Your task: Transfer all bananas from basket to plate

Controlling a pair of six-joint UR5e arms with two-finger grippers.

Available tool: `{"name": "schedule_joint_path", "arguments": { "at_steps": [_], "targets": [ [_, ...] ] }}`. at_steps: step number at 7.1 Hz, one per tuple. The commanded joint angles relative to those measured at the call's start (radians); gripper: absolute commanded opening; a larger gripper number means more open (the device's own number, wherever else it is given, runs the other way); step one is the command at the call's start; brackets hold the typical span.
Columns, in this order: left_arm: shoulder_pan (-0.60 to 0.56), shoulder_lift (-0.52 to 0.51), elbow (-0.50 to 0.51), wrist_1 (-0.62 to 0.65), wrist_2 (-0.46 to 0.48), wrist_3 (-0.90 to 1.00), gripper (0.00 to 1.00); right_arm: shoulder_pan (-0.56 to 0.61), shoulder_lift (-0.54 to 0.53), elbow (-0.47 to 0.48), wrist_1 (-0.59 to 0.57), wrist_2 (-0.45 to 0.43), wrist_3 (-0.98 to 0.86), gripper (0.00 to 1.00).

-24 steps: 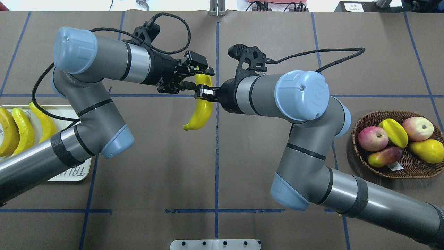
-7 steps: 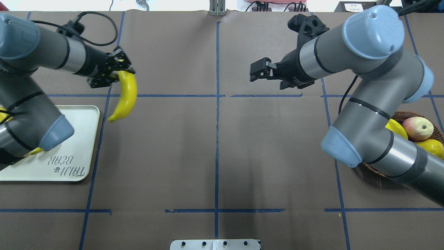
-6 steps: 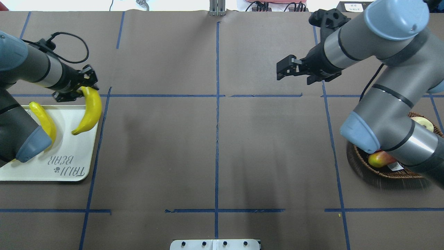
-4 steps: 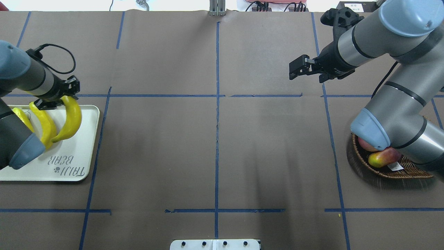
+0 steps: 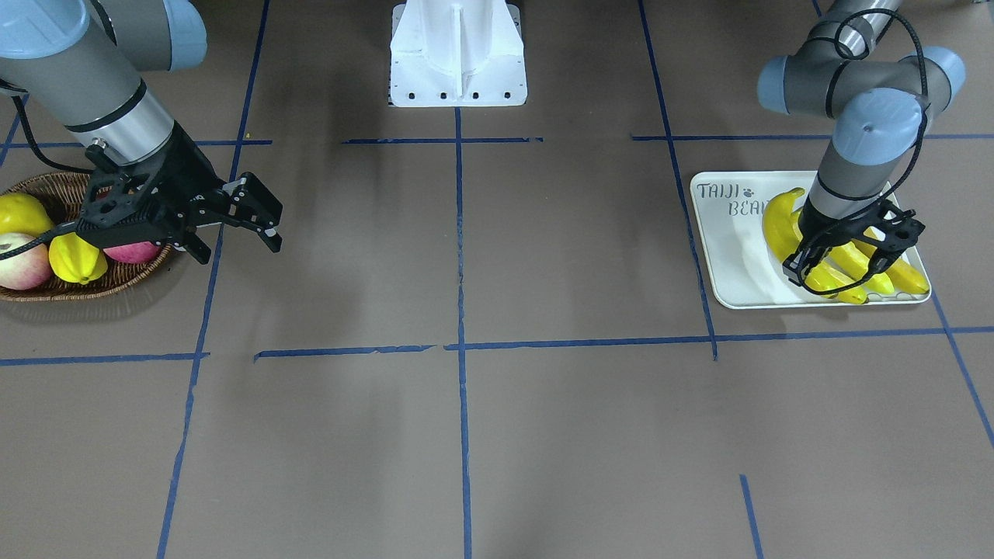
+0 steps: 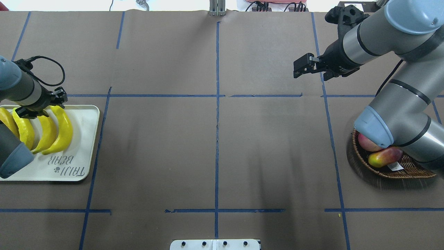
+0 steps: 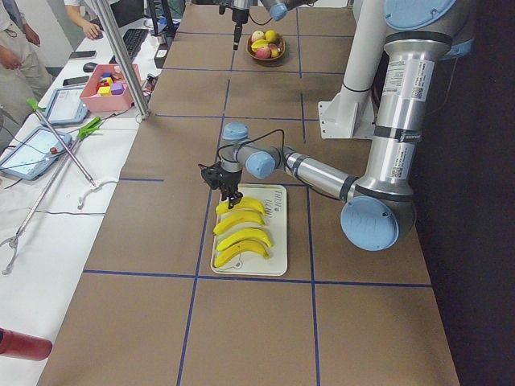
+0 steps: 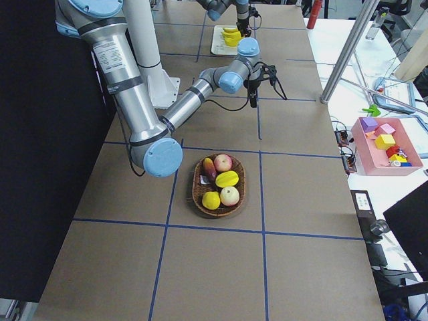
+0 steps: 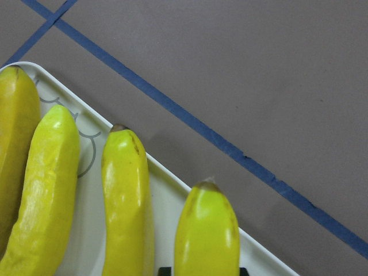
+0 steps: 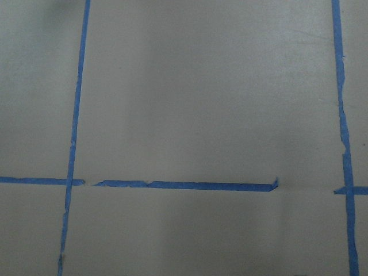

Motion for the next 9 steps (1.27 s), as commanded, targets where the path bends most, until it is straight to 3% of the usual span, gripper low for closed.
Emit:
{"name": "schedule_joint_path", "arguments": {
  "at_steps": [1,3,5,6,7,9],
  "targets": [
    [-0.004,0.004,-0.007,0.000,-0.008,0.105,1.00,0.005,0.000,-0.001,-0.001,-0.001,-0.007,1.00],
    [-0.023,0.054,-0.045,0.002,-0.098,0.300,1.00,0.024,-0.020,-0.017,-0.006,0.003,-0.065,1.00],
    [-0.171,0.078,-0.044,0.035,-0.181,0.662,1.00,0.111,-0.054,-0.037,-0.119,0.083,-0.300,1.00],
    [-0.261,0.075,-0.045,0.114,-0.247,0.815,1.00,0.161,-0.107,-0.037,-0.124,0.089,-0.417,1.00],
    [-0.333,0.073,-0.041,0.177,-0.262,1.007,1.00,0.219,-0.169,-0.043,-0.124,0.117,-0.538,1.00],
    [-0.479,0.066,-0.009,0.280,-0.266,1.388,1.00,0.399,-0.244,-0.151,-0.128,0.215,-0.886,1.00]
  ]
}}
